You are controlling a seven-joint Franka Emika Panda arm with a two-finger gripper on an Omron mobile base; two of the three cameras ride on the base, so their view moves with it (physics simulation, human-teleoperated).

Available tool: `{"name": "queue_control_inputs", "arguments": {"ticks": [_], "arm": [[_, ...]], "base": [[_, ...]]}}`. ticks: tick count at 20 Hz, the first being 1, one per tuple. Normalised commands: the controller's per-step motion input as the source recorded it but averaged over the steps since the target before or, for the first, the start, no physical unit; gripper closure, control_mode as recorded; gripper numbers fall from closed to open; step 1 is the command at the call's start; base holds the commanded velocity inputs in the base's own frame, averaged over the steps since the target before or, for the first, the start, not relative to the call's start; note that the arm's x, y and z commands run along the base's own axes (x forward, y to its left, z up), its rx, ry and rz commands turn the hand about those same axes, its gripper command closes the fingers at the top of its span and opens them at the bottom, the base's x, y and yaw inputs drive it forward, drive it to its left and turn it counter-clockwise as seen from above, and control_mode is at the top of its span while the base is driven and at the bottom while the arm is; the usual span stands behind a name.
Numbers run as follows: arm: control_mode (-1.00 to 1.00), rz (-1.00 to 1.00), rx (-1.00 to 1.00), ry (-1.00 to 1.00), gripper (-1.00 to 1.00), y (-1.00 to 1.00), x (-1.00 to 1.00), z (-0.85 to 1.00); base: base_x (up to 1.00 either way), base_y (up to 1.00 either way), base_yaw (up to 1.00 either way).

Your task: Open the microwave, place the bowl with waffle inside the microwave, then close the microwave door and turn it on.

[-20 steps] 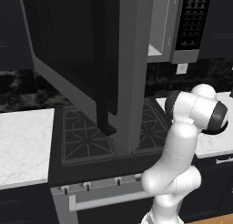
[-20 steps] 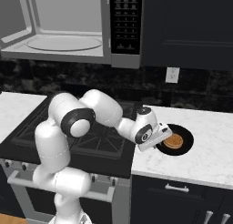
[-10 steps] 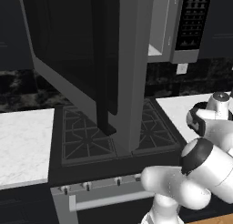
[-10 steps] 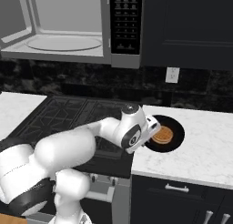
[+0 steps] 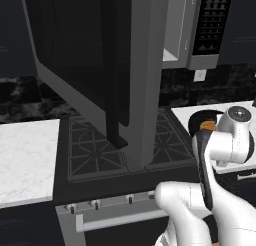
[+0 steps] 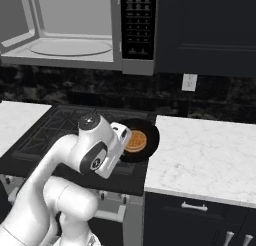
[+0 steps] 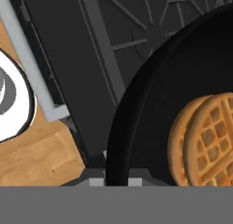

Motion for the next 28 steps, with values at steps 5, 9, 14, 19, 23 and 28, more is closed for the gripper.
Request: {"name": "queue_control_inputs", "arguments": {"ticks": [5, 9, 14, 19, 23, 28], "arm": [[-1.00, 0.33, 0.00, 0.25, 1.00, 1.00, -0.31, 1.00], [-1.00, 0.28, 0.00, 0.21, 1.00, 1.00, -0.06, 1.00], [-1.00, 0.23, 0.00, 0.11, 1.00, 0.86, 0.00, 1.00], [-1.00, 0.16, 0.00, -0.03, 1.00, 0.17, 0.01, 1.00], [-1.00, 0.02, 0.00, -0.12, 1.00, 0.05, 0.26, 0.91], [-1.00, 0.00, 0.00, -0.24, 1.00, 0.29, 0.20, 0.78]], "base": [[0.00, 0.00, 0.00], [0.00, 0.00, 0.00], [0.00, 0.00, 0.00], [0.00, 0.00, 0.00], [0.00, 0.00, 0.00], [0.00, 0.00, 0.00]]}}
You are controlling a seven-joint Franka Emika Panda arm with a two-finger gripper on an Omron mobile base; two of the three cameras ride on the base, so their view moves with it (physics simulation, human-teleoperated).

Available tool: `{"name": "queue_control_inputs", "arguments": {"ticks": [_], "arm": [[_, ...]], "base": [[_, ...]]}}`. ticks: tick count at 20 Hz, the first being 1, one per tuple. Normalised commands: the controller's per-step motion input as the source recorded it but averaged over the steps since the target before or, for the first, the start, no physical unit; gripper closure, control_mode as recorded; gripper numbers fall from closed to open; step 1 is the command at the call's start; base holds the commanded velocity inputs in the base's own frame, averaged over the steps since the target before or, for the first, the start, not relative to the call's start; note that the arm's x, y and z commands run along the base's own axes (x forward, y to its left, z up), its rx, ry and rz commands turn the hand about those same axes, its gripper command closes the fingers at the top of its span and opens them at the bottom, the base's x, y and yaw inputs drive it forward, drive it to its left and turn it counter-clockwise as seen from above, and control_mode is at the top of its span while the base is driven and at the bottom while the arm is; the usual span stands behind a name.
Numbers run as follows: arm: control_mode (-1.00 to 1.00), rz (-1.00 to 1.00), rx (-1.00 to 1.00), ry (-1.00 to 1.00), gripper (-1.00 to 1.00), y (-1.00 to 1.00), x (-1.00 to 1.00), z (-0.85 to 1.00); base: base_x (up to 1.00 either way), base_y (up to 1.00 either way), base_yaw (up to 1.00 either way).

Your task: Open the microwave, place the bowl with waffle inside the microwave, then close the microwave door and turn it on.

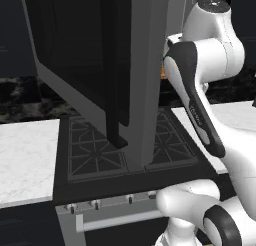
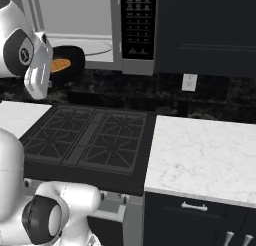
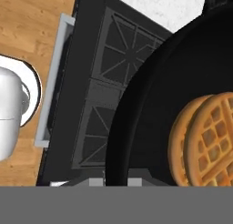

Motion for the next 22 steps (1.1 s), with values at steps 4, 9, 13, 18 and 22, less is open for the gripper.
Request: {"name": "queue_control_inputs", "arguments": {"ticks": [4, 9, 13, 18, 22], "arm": [[-1.00, 0.00, 0.00, -0.28, 1.00, 0.31, 0.48, 0.46], [-1.00, 0.00, 0.01, -0.07, 1.00, 0.29, 1.00, 0.02], [-1.00, 0.00, 0.04, 0.00, 1.00, 0.29, 1.00, 0.01], [-1.00, 0.00, 0.07, 0.00, 1.00, 0.13, 1.00, 0.02], [-1.00, -0.02, 0.04, 0.00, 1.00, 0.06, 1.00, 0.01]], "base": [[0.00, 0.00, 0.00], [0.00, 0.00, 0.00], [0.00, 0.00, 0.00], [0.00, 0.00, 0.00], [0.00, 0.00, 0.00]]}}
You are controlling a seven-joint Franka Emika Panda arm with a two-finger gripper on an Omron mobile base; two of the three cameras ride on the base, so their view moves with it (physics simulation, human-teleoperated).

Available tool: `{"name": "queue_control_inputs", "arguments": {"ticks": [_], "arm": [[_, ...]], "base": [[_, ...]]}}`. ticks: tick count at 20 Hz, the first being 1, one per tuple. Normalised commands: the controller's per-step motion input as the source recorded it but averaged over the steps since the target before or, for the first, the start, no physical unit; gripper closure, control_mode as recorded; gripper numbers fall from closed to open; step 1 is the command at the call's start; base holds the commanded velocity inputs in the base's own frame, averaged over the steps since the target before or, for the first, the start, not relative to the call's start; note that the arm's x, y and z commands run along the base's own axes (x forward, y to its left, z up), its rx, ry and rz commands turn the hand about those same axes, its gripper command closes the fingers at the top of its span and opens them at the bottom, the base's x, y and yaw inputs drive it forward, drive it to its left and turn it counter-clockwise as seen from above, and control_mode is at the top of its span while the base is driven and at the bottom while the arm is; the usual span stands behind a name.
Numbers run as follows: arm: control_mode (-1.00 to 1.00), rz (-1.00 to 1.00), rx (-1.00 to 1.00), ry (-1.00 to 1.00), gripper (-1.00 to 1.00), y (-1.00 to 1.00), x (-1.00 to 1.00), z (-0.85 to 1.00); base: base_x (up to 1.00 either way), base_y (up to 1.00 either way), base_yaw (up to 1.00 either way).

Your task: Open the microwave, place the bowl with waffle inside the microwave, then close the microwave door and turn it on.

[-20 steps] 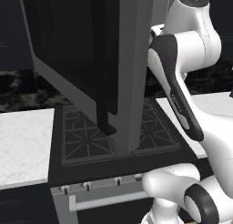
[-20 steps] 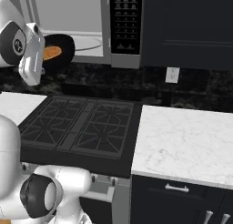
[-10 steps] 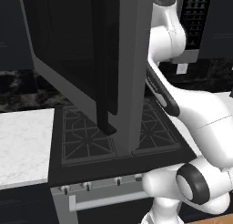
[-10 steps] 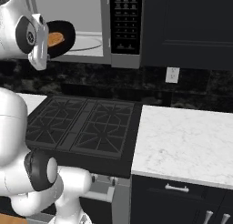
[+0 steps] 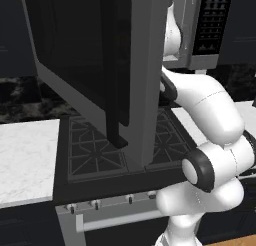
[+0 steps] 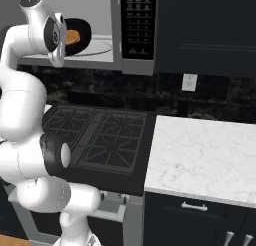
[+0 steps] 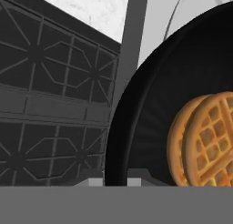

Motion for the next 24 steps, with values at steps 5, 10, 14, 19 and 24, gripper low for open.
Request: {"name": "queue_control_inputs", "arguments": {"ticks": [5, 10, 14, 19, 24], "arm": [[-1.00, 0.00, 0.00, 0.00, 1.00, 0.30, 0.79, -0.07], [-1.00, 0.00, 0.00, 0.00, -1.00, 0.28, 0.50, -0.07], [-1.00, 0.00, 0.00, 0.00, -1.00, 0.07, 0.38, -0.12], [-1.00, 0.00, 0.02, -0.06, -1.00, -0.03, 0.04, 0.05], [-1.00, 0.05, 0.08, -0.28, -1.00, -0.06, -0.99, 0.19]], "base": [[0.00, 0.00, 0.00], [0.00, 0.00, 0.00], [0.00, 0.00, 0.00], [0.00, 0.00, 0.00], [0.00, 0.00, 0.00]]}}
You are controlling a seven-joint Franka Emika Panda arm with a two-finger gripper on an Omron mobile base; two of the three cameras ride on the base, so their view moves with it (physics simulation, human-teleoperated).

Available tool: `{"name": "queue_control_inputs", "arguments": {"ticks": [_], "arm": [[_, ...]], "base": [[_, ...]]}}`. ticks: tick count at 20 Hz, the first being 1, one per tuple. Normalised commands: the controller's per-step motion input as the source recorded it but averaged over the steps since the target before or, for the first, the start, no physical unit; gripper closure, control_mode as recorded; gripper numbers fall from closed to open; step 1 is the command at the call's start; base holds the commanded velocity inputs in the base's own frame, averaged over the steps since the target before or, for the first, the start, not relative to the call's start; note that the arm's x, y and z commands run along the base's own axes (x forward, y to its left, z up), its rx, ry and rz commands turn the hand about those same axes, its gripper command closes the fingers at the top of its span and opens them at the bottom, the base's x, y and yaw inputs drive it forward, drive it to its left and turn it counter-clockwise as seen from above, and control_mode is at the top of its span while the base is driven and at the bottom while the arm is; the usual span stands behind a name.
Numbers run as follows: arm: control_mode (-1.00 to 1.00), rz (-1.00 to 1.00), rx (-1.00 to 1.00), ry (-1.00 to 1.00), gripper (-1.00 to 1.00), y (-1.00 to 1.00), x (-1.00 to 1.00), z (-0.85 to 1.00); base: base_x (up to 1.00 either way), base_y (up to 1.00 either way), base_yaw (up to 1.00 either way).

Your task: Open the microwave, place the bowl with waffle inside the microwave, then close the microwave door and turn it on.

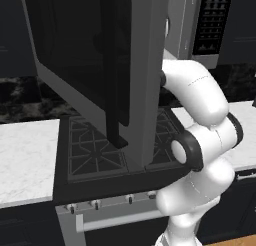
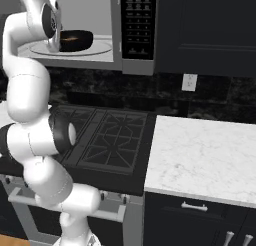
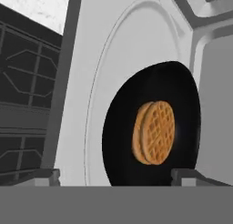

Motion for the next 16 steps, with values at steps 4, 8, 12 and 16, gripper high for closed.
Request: {"name": "queue_control_inputs", "arguments": {"ticks": [4, 8, 12, 16], "arm": [[-1.00, 0.21, 0.06, -0.30, -1.00, -0.31, -1.00, -0.17], [-1.00, 0.30, 0.04, -0.32, -1.00, -0.36, -1.00, -0.26], [-1.00, 0.39, 0.13, -0.30, -1.00, -0.25, -1.00, 0.22], [-1.00, 0.47, 0.22, -0.19, -1.00, -0.04, -1.00, 0.57]], "base": [[0.00, 0.00, 0.00], [0.00, 0.00, 0.00], [0.00, 0.00, 0.00], [0.00, 0.00, 0.00]]}}
